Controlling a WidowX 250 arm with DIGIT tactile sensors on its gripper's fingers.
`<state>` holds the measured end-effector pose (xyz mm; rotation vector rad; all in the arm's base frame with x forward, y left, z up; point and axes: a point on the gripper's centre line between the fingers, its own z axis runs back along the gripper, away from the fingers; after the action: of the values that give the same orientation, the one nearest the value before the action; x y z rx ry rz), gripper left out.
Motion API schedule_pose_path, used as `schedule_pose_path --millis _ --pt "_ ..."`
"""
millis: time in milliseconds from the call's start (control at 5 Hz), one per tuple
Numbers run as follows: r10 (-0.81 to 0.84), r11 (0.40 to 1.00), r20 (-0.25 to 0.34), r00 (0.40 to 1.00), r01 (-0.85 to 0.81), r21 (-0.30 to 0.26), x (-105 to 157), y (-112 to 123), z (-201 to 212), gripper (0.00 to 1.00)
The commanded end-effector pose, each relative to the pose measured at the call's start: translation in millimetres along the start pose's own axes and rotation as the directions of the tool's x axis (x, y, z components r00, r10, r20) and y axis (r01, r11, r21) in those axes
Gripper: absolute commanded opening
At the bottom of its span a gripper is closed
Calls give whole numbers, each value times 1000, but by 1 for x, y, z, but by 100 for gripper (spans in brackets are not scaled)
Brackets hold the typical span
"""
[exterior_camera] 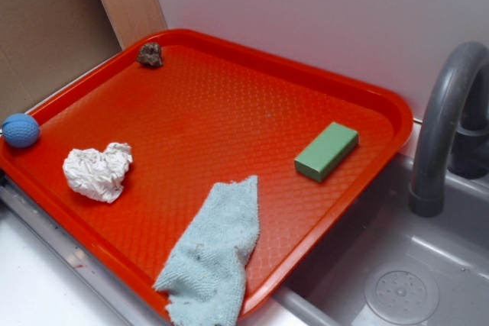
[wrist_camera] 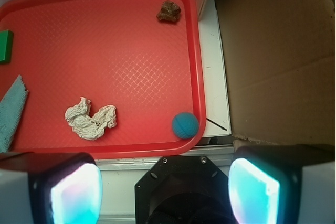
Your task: Grab the rock.
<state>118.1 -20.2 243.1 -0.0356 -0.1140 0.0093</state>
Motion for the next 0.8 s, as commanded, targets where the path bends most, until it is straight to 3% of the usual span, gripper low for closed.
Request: schedule_pose_path --millis 0,200,600 --pt "0 1000 0 1000 0 0 0 0 0 100" --pt "200 976 84 976 -206 69 23 -5 -26 100" --pt "484 865 198 852 -500 38 71 -8 -81 100"
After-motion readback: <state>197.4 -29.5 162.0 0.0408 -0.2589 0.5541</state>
